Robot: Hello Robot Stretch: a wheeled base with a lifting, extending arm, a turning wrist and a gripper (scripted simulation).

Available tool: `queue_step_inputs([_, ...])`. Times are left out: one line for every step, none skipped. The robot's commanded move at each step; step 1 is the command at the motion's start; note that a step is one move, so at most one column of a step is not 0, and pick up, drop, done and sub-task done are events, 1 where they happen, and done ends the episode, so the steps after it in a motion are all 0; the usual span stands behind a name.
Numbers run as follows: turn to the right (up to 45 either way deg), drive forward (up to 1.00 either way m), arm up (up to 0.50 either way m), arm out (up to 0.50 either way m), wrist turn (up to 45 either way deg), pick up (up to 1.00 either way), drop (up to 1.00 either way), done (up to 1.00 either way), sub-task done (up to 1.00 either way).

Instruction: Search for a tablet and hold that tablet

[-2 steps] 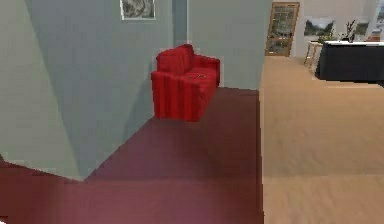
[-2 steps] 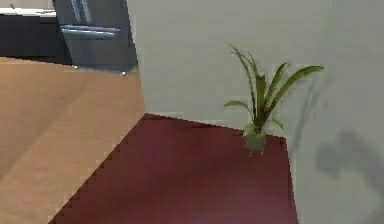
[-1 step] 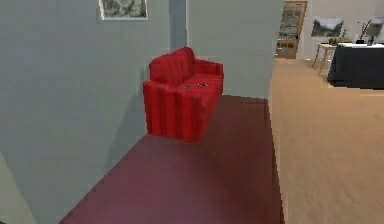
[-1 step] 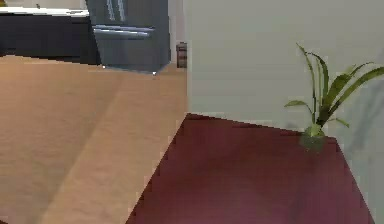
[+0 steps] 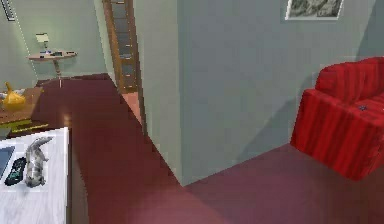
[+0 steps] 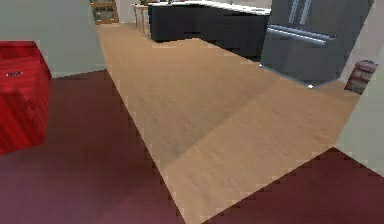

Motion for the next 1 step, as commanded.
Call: queue_step_inputs([0.0, 0.40, 0.00, 0.00, 0.0, 0.00, 0.00, 0.00, 0.00])
